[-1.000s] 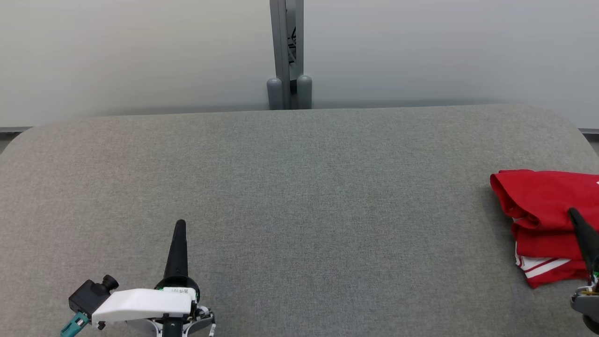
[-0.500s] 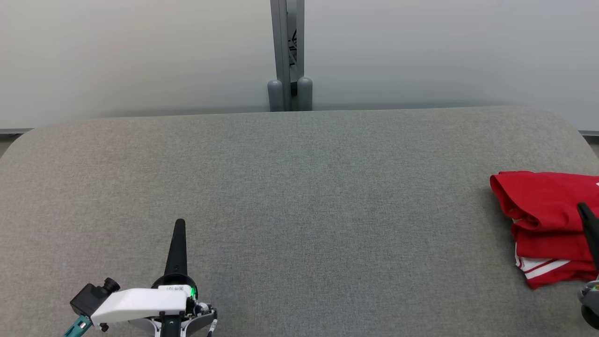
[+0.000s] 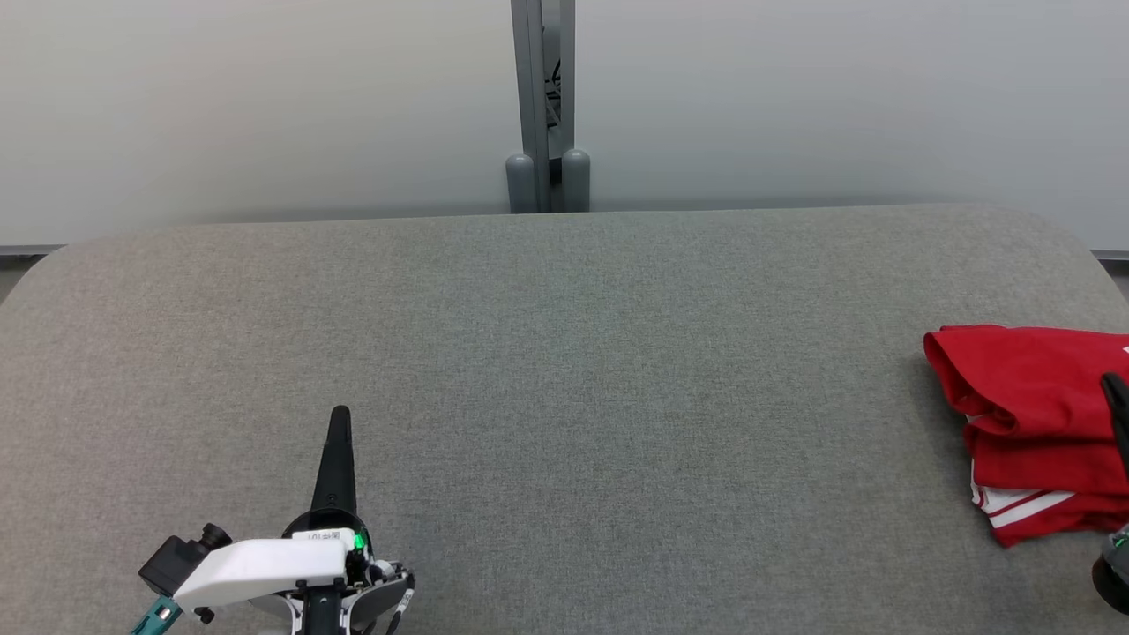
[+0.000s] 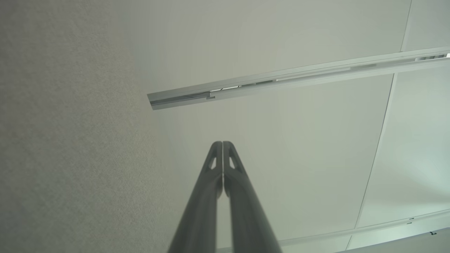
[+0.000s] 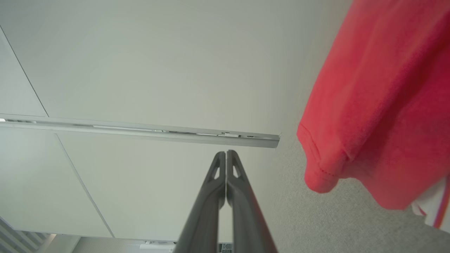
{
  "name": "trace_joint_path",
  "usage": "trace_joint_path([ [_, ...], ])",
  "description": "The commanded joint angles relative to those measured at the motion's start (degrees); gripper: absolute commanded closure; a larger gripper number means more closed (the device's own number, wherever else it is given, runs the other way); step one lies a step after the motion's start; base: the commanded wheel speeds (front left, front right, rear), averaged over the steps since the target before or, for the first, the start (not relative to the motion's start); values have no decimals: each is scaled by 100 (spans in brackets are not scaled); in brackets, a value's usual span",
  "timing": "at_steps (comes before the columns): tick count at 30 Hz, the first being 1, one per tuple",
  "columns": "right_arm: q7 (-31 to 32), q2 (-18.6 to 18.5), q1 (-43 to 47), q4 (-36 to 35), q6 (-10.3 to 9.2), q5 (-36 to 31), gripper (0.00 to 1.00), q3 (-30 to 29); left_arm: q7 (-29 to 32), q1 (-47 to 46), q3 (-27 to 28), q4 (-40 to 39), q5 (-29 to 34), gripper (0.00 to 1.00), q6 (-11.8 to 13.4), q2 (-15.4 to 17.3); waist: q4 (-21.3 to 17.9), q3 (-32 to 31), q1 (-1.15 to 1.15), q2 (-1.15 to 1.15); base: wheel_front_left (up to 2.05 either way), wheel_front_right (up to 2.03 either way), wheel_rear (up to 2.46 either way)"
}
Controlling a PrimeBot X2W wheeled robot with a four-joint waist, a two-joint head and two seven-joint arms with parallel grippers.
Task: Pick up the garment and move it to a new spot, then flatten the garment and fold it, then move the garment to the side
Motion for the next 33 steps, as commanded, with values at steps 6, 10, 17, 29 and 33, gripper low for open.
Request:
trace_joint_path([
  [6, 154, -55, -141, 96, 12, 290, 100, -112, -25, -152, 29, 45, -282, 100, -96, -5, 5, -14, 0, 0, 0, 0, 0],
  [10, 223, -61, -193, 163, 12, 436, 100, -162, -32, -164, 31, 64, -423, 100, -148, -26, 8, -23, 0, 0, 0, 0, 0],
  [17, 269, -46, -203, 183, 12, 447, 100, -191, -31, -146, 31, 69, -463, 100, -148, -34, 9, -28, 0, 0, 0, 0, 0],
  [29, 281, -24, -213, 183, 12, 406, 100, -226, -31, -145, 31, 67, -463, 100, -148, -34, 9, -28, 0, 0, 0, 0, 0],
  [33, 290, -21, -216, 183, 12, 398, 100, -235, -31, -145, 31, 67, -463, 100, -148, -34, 9, -28, 0, 0, 0, 0, 0],
])
